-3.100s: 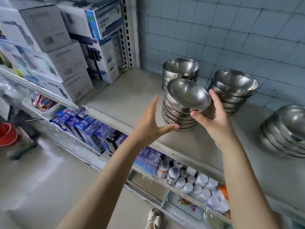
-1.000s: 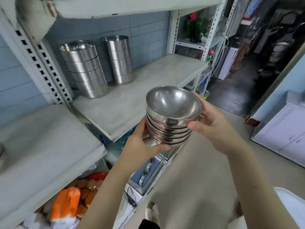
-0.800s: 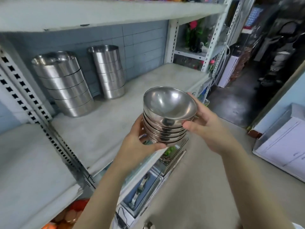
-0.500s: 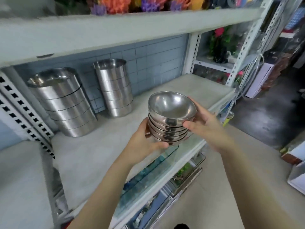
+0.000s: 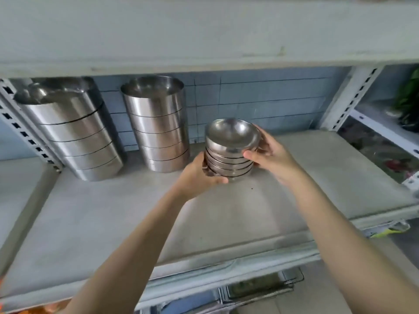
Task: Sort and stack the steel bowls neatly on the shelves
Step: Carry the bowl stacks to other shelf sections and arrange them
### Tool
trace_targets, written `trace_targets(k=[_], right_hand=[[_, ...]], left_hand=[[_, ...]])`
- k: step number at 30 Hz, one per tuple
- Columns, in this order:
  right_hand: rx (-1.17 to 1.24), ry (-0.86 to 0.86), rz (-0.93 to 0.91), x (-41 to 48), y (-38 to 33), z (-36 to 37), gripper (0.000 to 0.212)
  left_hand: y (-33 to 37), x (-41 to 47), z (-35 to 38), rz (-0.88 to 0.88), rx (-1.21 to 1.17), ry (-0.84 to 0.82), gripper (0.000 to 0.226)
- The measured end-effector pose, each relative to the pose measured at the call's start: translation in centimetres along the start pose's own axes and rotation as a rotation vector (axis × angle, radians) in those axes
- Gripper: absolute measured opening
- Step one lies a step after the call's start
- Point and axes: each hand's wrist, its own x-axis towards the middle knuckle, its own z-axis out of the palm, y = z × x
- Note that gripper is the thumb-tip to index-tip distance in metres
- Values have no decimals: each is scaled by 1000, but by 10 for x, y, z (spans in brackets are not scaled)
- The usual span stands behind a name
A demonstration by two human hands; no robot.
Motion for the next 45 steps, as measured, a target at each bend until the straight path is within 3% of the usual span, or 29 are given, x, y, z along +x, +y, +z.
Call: trace_targets(k=[5, 12, 15, 20, 26, 30, 36, 40, 45], right_hand=[[-5, -93, 54, 48, 10, -21, 77], [-65, -199, 47, 75, 13, -26, 108], [-123, -216, 4, 83, 15, -28, 114], [-127, -201, -44, 89, 19, -29, 97], [-101, -187, -88, 92, 23, -26, 88], [-93, -195, -94, 95, 22, -24, 84], [-103, -253, -77, 101, 22, -30, 102], [-162, -252, -62, 107, 19, -32, 131], [-167, -218, -74, 112, 15, -33, 137]], left_hand=[[4, 27, 8, -7, -19, 76, 68], [-2, 47, 0, -31, -69, 84, 95], [0, 48, 5, -26, -87, 112, 95], [0, 44, 20, -19, -153, 171, 88], [0, 48, 20, 9, -56, 227, 75], [1, 51, 14, 6, -20, 217, 85], [1, 50, 17, -5, 1, 229, 90], [2, 51, 18, -21, 28, 235, 88], [3, 51, 18, -14, 55, 245, 81]])
